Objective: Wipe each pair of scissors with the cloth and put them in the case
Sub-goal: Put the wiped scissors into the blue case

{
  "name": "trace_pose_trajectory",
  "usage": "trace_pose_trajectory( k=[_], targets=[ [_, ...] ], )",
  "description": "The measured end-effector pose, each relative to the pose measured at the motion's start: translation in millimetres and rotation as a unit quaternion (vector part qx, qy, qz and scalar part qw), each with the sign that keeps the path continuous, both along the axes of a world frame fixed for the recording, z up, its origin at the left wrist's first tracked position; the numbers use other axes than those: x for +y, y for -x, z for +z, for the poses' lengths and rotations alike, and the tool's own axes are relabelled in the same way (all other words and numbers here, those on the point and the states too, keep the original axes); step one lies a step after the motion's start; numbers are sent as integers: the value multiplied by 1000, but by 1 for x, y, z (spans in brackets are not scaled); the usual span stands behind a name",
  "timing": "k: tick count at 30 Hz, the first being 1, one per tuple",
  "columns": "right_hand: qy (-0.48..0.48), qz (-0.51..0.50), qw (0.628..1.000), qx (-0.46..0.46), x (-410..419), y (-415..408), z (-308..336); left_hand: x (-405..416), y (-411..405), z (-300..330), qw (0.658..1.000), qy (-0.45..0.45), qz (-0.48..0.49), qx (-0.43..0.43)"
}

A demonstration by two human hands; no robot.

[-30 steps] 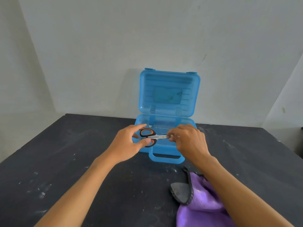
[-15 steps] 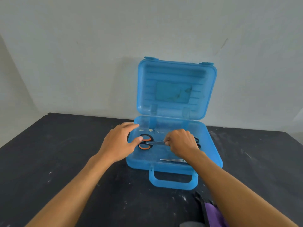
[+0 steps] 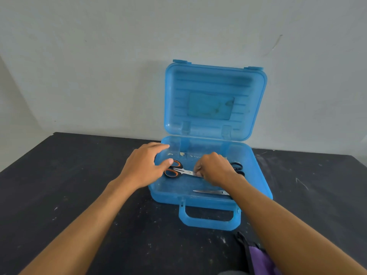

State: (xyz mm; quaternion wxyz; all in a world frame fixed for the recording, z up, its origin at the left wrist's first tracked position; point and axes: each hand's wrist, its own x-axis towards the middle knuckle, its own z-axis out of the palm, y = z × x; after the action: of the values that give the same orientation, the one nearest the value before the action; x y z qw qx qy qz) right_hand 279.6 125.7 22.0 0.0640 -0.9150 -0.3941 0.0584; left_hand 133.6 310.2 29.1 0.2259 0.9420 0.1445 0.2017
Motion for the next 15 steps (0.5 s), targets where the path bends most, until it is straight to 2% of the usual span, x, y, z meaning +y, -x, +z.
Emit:
trace_pose_trajectory(
  k=[8,15],
  targets=[
    [15,33,999,-18,-2,3,-1,-4,1,6,1000,-13,1,7],
    [13,13,999,-31,-8,12,0,-12,17,8,1000,-27,-1,3]
  ],
)
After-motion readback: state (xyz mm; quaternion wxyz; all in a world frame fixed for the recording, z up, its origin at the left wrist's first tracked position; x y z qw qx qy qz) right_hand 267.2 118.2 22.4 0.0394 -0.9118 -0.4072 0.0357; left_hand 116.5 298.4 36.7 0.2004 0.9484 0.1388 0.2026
